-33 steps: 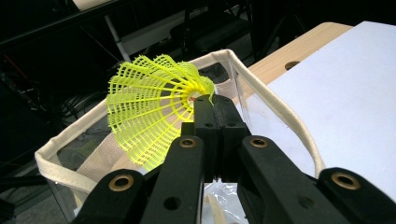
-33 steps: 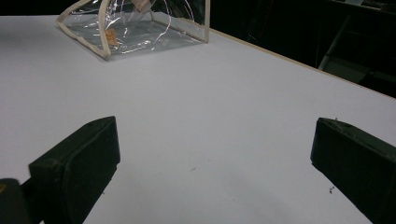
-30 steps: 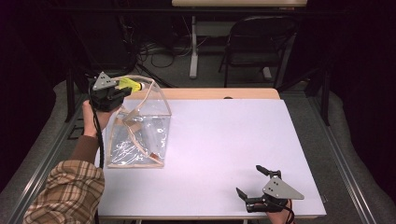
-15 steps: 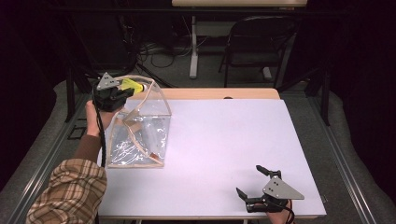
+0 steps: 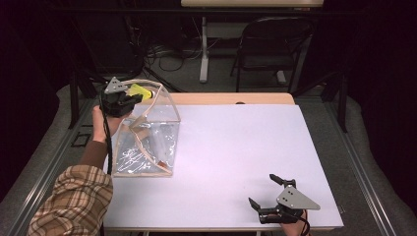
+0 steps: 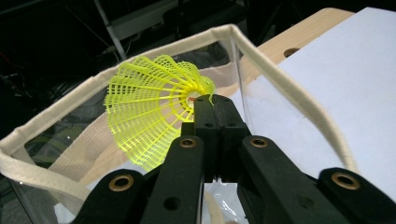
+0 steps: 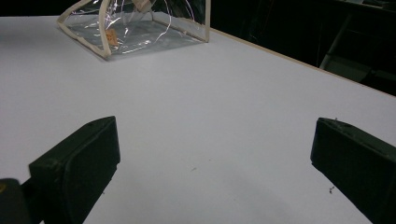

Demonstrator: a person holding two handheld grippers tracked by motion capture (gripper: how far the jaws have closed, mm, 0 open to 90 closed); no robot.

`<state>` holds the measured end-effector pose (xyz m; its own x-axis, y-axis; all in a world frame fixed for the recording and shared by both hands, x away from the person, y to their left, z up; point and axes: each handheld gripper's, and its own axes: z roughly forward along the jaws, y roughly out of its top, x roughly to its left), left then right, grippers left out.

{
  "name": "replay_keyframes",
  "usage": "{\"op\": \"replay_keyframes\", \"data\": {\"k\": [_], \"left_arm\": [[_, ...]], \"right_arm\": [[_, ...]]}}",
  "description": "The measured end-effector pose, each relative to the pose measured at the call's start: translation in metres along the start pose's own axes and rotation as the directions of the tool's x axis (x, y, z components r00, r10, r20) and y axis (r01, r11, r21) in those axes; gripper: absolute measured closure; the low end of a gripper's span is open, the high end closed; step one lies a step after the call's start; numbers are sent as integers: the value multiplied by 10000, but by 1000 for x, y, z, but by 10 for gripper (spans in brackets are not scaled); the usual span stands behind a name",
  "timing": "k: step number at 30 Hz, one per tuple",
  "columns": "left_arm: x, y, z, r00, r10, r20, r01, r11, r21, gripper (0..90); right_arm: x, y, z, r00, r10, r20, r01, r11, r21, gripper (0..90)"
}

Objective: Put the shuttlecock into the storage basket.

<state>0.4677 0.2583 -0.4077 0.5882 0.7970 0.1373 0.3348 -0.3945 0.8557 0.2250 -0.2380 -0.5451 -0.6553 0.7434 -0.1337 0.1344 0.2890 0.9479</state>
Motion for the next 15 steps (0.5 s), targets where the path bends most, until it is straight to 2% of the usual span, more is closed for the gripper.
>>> {"op": "replay_keyframes", "data": {"k": [4,15], "left_arm": [[3,-3,5,9997,-232,46,232,9997,108,898],[3,-4,14,9997,-217,66,214,9990,404,898]], "right_arm": [[1,0,-1,10000,-19,16,19,10000,-23,9],[0,0,0,10000,-15,-22,15,10000,-32,9]]}}
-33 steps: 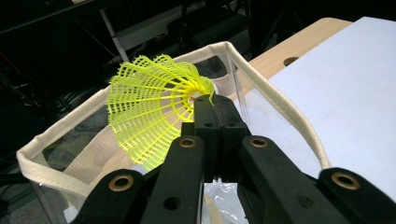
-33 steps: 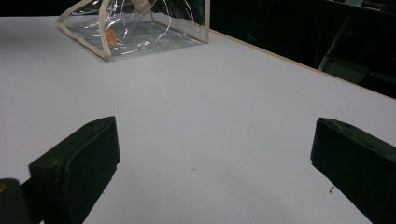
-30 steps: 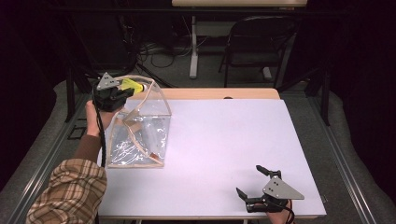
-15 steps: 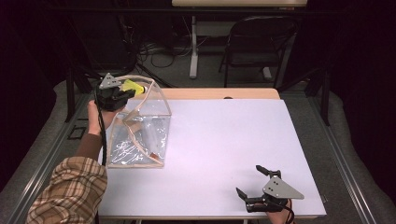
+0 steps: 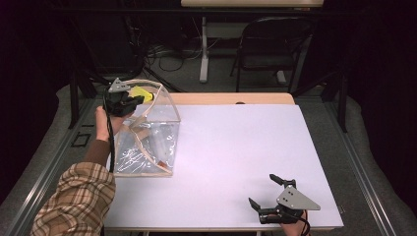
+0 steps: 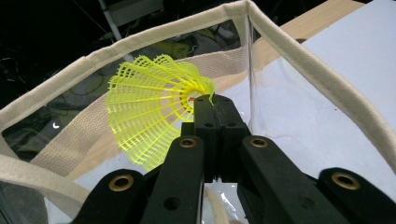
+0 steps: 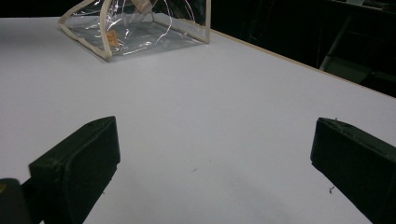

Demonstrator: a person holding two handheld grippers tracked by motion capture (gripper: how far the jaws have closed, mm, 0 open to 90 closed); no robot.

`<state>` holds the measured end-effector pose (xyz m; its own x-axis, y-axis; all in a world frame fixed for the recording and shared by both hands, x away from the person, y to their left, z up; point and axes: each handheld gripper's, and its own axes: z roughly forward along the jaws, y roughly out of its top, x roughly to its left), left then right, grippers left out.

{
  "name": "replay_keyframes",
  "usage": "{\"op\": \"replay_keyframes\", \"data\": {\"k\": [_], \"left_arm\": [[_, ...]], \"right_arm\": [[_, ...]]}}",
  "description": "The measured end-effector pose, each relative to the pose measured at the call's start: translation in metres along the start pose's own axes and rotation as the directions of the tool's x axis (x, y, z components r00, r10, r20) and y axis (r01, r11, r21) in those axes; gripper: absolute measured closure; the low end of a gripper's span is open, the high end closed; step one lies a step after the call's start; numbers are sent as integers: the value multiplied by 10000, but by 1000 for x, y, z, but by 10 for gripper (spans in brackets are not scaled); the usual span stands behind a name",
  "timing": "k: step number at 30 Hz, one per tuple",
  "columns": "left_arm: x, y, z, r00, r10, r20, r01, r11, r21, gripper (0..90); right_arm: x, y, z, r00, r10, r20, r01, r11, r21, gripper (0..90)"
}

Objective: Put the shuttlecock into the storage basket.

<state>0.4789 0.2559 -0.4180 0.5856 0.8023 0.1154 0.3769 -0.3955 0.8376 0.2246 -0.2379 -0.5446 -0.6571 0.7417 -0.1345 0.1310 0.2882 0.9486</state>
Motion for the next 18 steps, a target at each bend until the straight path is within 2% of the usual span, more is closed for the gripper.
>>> {"op": "replay_keyframes", "data": {"k": [18], "left_arm": [[-2,-2,13,9998,78,203,-91,9981,614,898]], "right_arm": [[0,0,0,10000,-1,1,1,10000,12,9]]}}
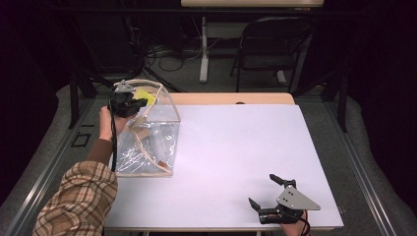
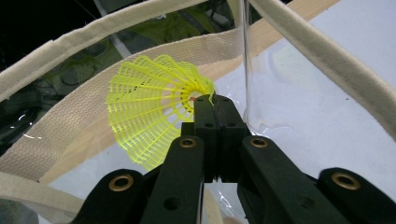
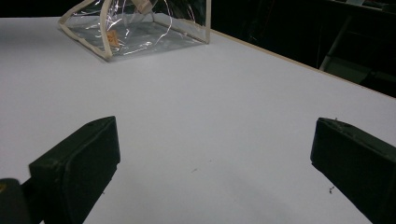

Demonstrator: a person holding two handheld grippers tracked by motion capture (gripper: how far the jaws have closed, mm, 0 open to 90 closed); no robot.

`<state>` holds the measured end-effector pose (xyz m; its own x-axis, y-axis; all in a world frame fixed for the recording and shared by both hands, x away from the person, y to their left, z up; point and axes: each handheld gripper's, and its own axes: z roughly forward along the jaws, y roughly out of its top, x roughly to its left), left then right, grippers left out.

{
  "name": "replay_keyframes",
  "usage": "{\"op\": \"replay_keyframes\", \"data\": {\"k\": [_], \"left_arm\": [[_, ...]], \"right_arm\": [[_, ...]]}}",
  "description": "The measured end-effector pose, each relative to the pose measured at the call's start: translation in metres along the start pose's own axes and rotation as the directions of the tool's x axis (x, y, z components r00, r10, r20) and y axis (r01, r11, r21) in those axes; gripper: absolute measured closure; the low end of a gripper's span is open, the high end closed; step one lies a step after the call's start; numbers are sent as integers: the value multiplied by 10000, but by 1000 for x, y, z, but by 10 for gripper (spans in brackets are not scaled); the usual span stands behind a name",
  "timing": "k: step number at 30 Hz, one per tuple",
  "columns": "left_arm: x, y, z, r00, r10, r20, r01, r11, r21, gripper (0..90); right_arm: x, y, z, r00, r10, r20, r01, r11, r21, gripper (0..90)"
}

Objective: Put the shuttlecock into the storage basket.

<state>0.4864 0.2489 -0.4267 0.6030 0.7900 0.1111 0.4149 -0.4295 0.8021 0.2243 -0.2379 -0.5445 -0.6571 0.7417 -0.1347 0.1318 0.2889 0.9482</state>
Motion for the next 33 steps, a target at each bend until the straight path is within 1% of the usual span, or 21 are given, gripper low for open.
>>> {"op": "replay_keyframes", "data": {"k": [8,13,19,22,23,24,25,26,27,28,31,32,33], "left_arm": [[3,-3,8,9998,-109,146,103,9990,440,897],[3,-4,12,9999,-99,141,91,9986,519,894],[3,-5,18,9998,-91,192,75,9968,793,895],[4,-6,20,9998,-147,164,134,9968,785,888],[5,-6,20,9997,-249,53,244,9969,747,871],[6,-6,19,9994,-333,47,329,9970,697,774],[7,-7,18,9992,-401,13,399,9971,651,774],[8,-7,17,9985,-525,-150,532,9971,549,714],[9,-7,15,9981,-592,-144,598,9970,484,627],[10,-8,12,9975,-667,-249,676,9970,364,600],[12,-7,2,9944,-927,-517,923,9957,-96,466],[13,-7,-3,9926,-1002,-693,986,9948,-252,442],[14,-7,-6,9913,-1098,-725,1073,9935,-381,405]], "right_arm": [[0,0,0,10000,4,1,-4,10000,0,9],[0,0,0,10000,12,-6,-12,10000,7,9],[0,0,0,10000,16,-10,-16,10000,5,9],[0,0,0,10000,10,-21,-10,10000,15,9],[0,0,0,10000,13,-23,-13,10000,2,9],[-1,-1,0,10000,15,-29,-15,10000,19,9],[-1,-1,0,10000,15,-29,-15,10000,19,9],[-1,-1,0,10000,19,-31,-19,10000,21,9],[-1,-1,0,10000,28,-34,-28,10000,14,9],[-1,0,0,10000,27,-25,-27,10000,11,9],[-1,-1,0,10000,15,-30,-15,10000,13,9],[-1,-1,0,10000,22,-26,-22,10000,23,9],[-1,-1,0,10000,39,-29,-39,10000,18,9]]}}
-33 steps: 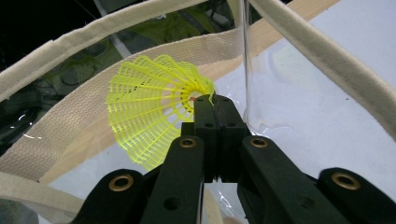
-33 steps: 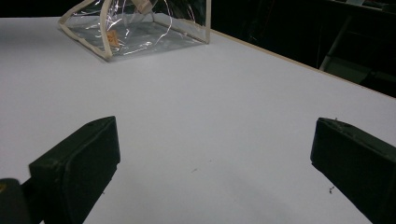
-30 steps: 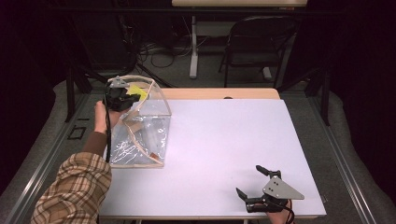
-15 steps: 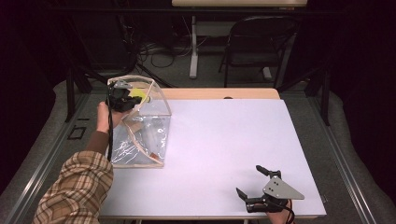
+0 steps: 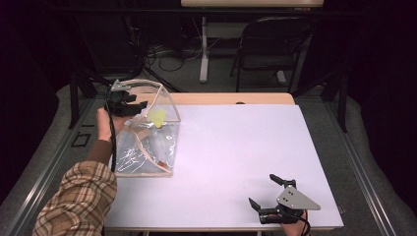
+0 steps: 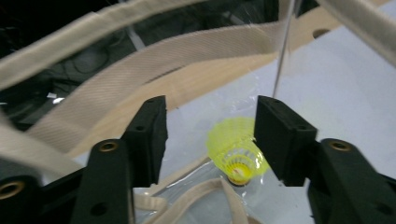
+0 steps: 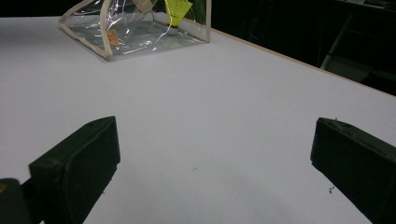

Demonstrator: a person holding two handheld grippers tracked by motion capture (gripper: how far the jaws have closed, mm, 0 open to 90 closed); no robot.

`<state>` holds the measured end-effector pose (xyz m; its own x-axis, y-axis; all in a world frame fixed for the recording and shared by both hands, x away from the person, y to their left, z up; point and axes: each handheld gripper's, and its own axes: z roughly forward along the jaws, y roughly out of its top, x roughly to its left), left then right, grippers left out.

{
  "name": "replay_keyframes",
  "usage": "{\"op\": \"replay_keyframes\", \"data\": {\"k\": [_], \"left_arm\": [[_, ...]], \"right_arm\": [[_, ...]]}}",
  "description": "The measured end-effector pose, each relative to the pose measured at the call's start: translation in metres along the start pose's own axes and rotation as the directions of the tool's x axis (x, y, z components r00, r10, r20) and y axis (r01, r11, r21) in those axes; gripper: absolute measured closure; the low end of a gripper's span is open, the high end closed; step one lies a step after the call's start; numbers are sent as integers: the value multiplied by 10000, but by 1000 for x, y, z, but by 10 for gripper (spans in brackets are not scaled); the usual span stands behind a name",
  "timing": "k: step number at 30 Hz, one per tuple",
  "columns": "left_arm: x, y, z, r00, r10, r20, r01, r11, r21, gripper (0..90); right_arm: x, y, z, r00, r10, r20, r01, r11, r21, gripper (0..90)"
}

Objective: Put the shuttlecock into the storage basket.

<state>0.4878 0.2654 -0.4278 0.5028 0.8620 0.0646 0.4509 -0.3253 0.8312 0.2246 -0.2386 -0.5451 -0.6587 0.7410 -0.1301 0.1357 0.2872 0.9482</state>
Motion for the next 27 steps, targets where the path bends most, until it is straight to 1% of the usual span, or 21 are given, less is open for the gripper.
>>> {"op": "replay_keyframes", "data": {"k": [1,2,3,6,11,13,18,23,26,27], "left_arm": [[1,0,-4,10000,-52,-49,52,10000,-80,386],[1,1,-9,9997,-119,-203,115,9997,-214,348],[1,1,-13,9997,-116,-212,110,9996,-279,307],[-1,3,-23,9996,-128,-253,114,9985,-544,254],[-12,7,-35,9996,98,-253,-120,9960,-888,192],[-17,7,-39,9996,205,-191,-223,9949,-984,157],[-28,6,-48,9991,409,-68,-415,9915,-1236,132],[-38,5,-54,9982,603,15,-596,9898,-1293,92],[-42,2,-57,9977,674,30,-664,9887,-1345,68],[-43,2,-58,9980,636,35,-625,9884,-1386,59]], "right_arm": [[0,0,0,10000,-1,-5,1,10000,-4,9],[0,0,0,10000,-2,-7,2,10000,-6,9],[0,0,0,10000,-13,-11,13,10000,13,9],[-1,-1,0,10000,39,-9,-39,10000,-3,9],[-2,-2,0,9999,104,-20,-104,9999,13,9],[-3,-3,-1,9999,112,-10,-112,9999,-26,9],[-2,-2,-2,10000,92,0,-92,9999,-50,10],[-2,-2,-2,10000,91,-11,-91,10000,-1,9],[-2,-2,-1,10000,89,-20,-89,10000,5,9],[-2,-2,-1,10000,91,-20,-90,10000,2,9]]}}
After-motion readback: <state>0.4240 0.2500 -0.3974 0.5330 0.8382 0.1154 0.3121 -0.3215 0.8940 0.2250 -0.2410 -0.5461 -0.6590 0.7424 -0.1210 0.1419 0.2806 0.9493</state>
